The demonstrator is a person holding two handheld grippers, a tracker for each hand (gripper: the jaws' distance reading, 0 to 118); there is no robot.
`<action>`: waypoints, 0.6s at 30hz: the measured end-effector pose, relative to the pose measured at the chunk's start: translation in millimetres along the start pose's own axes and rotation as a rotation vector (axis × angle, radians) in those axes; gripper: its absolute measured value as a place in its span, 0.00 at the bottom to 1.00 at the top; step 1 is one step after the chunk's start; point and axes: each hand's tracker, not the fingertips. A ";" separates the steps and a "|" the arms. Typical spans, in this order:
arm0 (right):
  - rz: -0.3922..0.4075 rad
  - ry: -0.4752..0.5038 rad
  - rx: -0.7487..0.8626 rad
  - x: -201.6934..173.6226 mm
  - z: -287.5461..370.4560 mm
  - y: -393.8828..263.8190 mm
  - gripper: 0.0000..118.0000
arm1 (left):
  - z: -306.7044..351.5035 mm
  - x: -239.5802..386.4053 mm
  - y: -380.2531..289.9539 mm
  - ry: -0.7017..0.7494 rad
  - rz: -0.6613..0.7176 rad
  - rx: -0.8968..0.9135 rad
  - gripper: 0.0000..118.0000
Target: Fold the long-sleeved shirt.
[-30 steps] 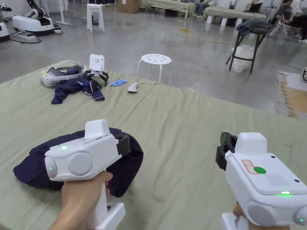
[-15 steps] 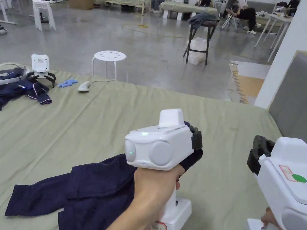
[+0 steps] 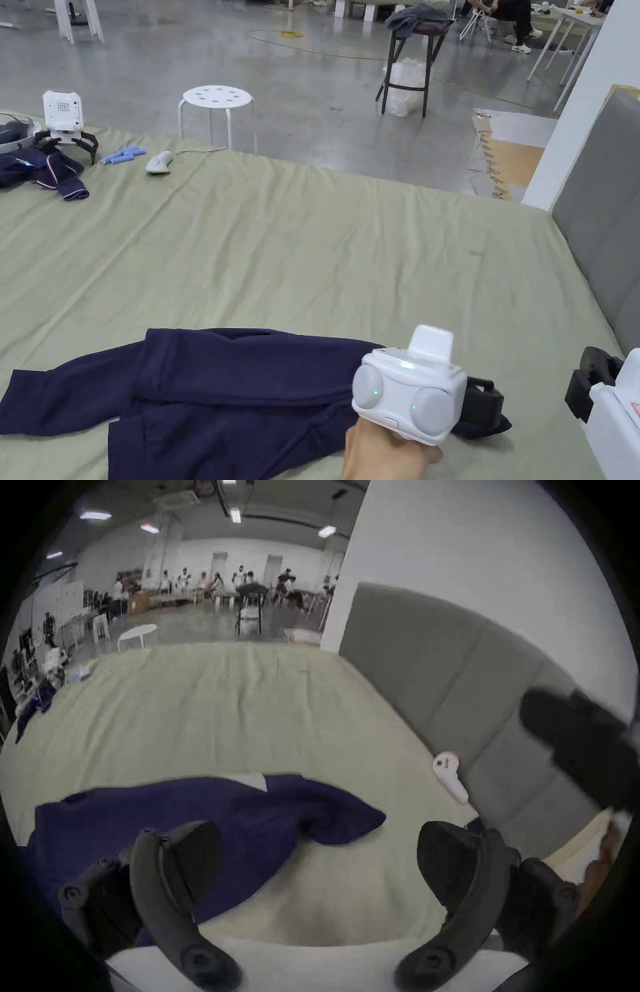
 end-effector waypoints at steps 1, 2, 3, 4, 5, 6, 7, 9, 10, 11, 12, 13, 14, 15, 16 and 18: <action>-0.005 0.004 0.004 2.4 -3.3 -1.6 0.00 | 13.4 -6.7 4.1 0.022 0.010 0.039 0.90; -0.009 0.010 0.008 1.6 -2.5 -0.7 0.00 | 34.2 -16.1 7.4 0.041 -0.015 0.074 0.90; -0.013 0.022 0.017 -0.3 0.4 0.5 0.00 | 50.7 -27.2 8.1 0.058 -0.053 0.116 0.91; -0.015 0.032 0.034 -3.3 3.1 1.4 0.00 | 66.9 -39.4 8.2 0.126 -0.053 0.153 0.92; -0.020 0.033 0.039 -6.9 3.7 1.0 0.00 | 80.2 -50.5 7.0 0.175 -0.055 0.173 0.92; -0.027 0.046 0.046 -10.4 5.4 2.2 0.00 | 95.2 -64.3 2.4 0.198 -0.082 0.190 0.91; -0.033 0.064 0.058 -14.0 7.0 2.6 0.00 | 106.3 -76.8 -0.5 0.224 -0.088 0.210 0.86; -0.032 0.079 0.072 -28.0 18.8 5.9 0.00 | 125.8 -103.6 -10.8 0.296 -0.069 0.247 0.44; -0.027 0.100 0.082 -33.1 23.2 4.8 0.00 | 129.5 -117.0 -17.4 0.312 -0.063 0.240 0.16; -0.024 0.114 0.090 -37.7 26.9 2.1 0.00 | 135.0 -130.9 -25.1 0.344 -0.036 0.236 0.05; -0.023 0.116 0.090 -41.6 29.8 -1.5 0.00 | 140.7 -146.7 -30.4 0.320 -0.014 0.240 0.03; -0.014 0.127 0.088 -46.7 36.0 -2.3 0.00 | 143.3 -159.3 -35.8 0.296 0.022 0.198 0.03; -0.008 0.136 0.080 -49.3 38.7 -6.2 0.02 | 145.4 -170.7 -43.3 0.334 0.086 0.181 0.03; -0.008 0.141 0.066 -49.9 39.0 -11.8 0.08 | 148.4 -181.9 -51.9 0.357 0.114 0.181 0.03; -0.012 0.147 0.042 -49.1 38.4 -16.4 0.20 | 150.6 -190.0 -57.6 0.365 0.120 0.176 0.03; -0.013 0.161 -0.042 -42.3 26.1 -27.5 0.86 | 152.2 -201.0 -68.1 0.378 0.140 0.167 0.03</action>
